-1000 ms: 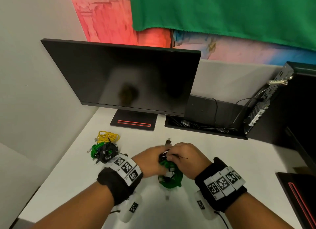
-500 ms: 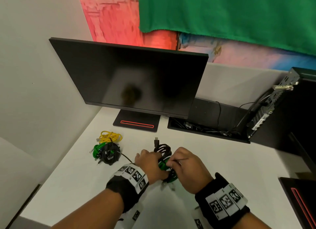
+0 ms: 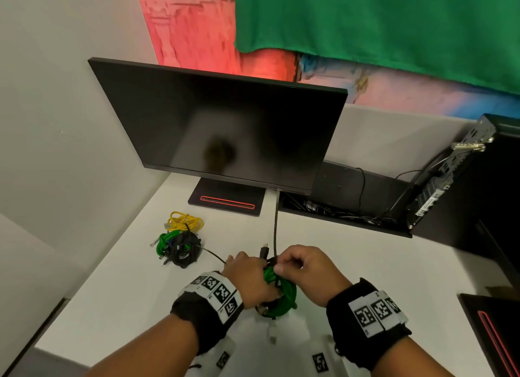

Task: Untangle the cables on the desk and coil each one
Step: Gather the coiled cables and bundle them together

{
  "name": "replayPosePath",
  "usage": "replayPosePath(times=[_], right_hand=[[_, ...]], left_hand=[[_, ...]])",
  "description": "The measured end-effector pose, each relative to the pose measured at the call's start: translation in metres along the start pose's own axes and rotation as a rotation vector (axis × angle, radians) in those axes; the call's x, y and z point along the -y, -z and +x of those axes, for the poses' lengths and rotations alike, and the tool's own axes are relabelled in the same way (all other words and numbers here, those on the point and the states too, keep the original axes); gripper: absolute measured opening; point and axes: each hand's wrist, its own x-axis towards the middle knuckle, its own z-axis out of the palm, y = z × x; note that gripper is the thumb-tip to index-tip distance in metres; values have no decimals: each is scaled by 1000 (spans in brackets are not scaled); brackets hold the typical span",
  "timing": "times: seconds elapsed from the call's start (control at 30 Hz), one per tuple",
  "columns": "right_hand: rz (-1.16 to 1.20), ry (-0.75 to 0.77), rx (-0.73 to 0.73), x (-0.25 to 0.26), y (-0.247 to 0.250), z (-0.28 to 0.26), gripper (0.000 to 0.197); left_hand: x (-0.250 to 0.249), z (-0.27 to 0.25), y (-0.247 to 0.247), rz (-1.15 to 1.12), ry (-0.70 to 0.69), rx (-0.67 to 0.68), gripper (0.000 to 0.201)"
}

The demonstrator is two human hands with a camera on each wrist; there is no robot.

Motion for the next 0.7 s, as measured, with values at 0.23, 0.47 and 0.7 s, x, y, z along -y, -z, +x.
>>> replayPosePath(times=[0.23, 0.47, 0.7], right_hand=[[-160, -29, -73, 3, -9, 14, 31], [-76, 131, -129, 1, -26, -5, 36], [-18, 91, -191, 4, -23, 0, 37]], left_hand=[[-6, -3, -5, 187, -35, 108, 48], [13, 6, -4, 36, -22, 78, 44], [7, 9, -13, 130, -58, 107, 48]])
